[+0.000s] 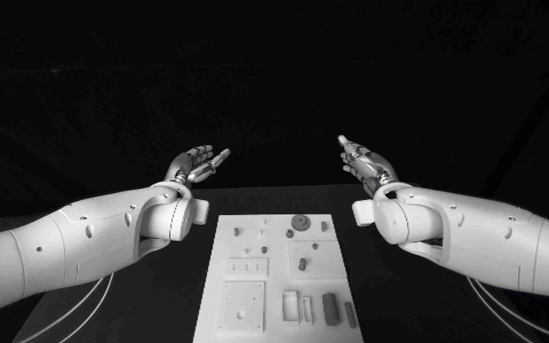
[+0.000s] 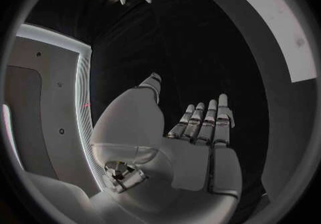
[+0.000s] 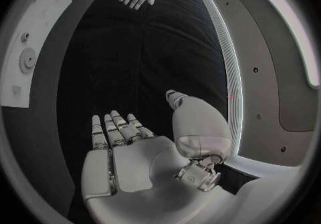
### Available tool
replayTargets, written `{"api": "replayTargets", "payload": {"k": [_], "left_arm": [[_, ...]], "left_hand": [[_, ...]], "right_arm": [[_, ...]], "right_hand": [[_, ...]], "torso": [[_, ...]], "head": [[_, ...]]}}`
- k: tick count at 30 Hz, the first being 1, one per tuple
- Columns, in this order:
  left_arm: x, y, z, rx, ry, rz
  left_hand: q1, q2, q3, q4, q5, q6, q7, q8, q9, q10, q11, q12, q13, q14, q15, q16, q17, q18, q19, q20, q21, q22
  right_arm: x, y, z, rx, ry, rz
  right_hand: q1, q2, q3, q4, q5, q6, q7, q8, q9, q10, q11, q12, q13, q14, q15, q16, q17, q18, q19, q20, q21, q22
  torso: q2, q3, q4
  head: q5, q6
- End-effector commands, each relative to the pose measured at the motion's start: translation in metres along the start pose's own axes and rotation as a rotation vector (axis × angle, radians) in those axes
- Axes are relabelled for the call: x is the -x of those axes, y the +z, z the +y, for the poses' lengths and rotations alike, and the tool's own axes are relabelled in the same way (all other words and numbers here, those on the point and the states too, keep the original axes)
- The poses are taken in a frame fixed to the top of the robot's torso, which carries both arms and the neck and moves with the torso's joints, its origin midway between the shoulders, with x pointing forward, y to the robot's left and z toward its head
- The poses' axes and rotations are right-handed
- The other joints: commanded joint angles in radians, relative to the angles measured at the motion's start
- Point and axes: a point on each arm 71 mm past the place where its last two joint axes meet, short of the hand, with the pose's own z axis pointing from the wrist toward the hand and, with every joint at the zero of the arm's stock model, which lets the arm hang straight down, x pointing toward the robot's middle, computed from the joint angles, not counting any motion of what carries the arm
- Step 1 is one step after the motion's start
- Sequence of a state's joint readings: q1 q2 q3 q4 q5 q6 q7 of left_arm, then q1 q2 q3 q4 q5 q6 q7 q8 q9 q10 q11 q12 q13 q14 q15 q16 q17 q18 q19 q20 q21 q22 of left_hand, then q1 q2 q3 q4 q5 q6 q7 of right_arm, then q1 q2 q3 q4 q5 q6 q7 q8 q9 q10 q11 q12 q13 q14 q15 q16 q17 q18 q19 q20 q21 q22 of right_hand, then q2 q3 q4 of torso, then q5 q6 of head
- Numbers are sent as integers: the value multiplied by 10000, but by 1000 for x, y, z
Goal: Assemble the parts on the task board
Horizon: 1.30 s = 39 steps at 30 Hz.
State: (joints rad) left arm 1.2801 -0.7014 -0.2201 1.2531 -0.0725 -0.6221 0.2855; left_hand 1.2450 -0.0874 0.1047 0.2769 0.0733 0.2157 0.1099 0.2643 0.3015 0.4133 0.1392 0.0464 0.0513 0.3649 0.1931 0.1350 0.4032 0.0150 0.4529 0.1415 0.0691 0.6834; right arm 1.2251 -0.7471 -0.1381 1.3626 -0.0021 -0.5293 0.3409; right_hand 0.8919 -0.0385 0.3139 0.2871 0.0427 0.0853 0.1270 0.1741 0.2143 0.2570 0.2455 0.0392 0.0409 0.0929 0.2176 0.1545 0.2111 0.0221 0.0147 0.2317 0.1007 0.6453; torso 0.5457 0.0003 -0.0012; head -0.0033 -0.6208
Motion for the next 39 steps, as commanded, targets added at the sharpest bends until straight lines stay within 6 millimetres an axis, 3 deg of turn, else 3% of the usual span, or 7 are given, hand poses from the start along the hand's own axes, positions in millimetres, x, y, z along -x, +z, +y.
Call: {"api": "replayTargets", "payload": {"k": [1,12,16,17,19,29,39], "left_arm": [[-2,5,0,644,449,950],[-1,7,0,686,534,954],[4,5,2,745,340,1766],[4,4,2,669,277,1822],[5,3,0,476,256,1797],[11,-5,-4,-50,398,2589],[10,-20,-11,-336,576,2917]], "left_hand": [[469,-23,35,148,84,164,27,131,116,196,44,74,33,178,45,79,141,-150,187,44,65,258],[412,35,-36,155,40,472,309,423,414,645,123,150,88,570,130,323,483,-150,247,7,111,355],[425,111,-44,152,19,1525,703,1244,1167,1998,348,428,261,1323,298,743,919,-141,584,-137,249,445],[454,169,-37,133,17,1793,830,1360,1220,2398,498,583,325,1794,383,1001,1020,-23,854,-74,368,492],[633,231,-38,157,13,2326,1178,1520,1256,3240,819,942,453,2821,358,1503,1198,570,1768,-157,739,580],[1823,235,-461,153,11,4192,1200,1735,1109,5523,401,1564,599,4978,-398,2354,1564,956,3758,-590,1150,450],[2707,276,-989,147,40,5511,789,1636,828,6860,-50,1529,679,5862,-758,2466,1942,832,4770,-982,1136,269]], "right_arm": [[-3,8,1,-1115,90,2074],[16,23,13,-2003,-527,3142],[28,38,10,-604,-2960,2588],[29,39,10,-470,-3059,2500],[31,42,10,-164,-3538,2413],[34,47,13,820,-6704,2675],[15,45,11,1511,-9463,3814]], "right_hand": [[204,-4,67,15,58,67,1355,69,60,128,11,43,18,21,72,66,57,-95,-3,79,47,112],[1361,33,-248,-406,64,380,1484,532,544,1087,137,262,159,456,164,647,696,-86,132,142,417,1337],[2555,-20,-131,-1229,89,1457,1441,1689,1666,3049,81,819,470,1653,174,1808,1873,159,721,61,1135,4123],[2832,-27,-98,-1477,60,2003,1435,2149,2078,3514,86,976,534,2331,188,2348,2377,356,1311,16,1582,5681],[3216,-19,-49,-1961,164,2700,1444,2481,2317,4022,81,1108,551,2926,212,2484,2369,651,2085,-23,1766,6494],[2243,-28,998,-4615,289,5152,1256,2114,1564,6504,-271,1033,299,5924,-163,2337,1661,1709,4745,96,1182,5432],[1643,-597,1542,-5762,980,6015,1012,2123,1647,8503,-1057,1547,944,8139,-979,3157,2470,2368,6781,42,1627,5506]], "torso": [[0,1,-1],[0,1,-1],[-13,-27,-12],[-3,-26,-19],[9,-20,-27],[172,17,22],[531,75,138]], "head": [[-1,2],[-1,2],[75,-203],[69,-206],[65,-209],[65,-228],[-63,-178]]}}
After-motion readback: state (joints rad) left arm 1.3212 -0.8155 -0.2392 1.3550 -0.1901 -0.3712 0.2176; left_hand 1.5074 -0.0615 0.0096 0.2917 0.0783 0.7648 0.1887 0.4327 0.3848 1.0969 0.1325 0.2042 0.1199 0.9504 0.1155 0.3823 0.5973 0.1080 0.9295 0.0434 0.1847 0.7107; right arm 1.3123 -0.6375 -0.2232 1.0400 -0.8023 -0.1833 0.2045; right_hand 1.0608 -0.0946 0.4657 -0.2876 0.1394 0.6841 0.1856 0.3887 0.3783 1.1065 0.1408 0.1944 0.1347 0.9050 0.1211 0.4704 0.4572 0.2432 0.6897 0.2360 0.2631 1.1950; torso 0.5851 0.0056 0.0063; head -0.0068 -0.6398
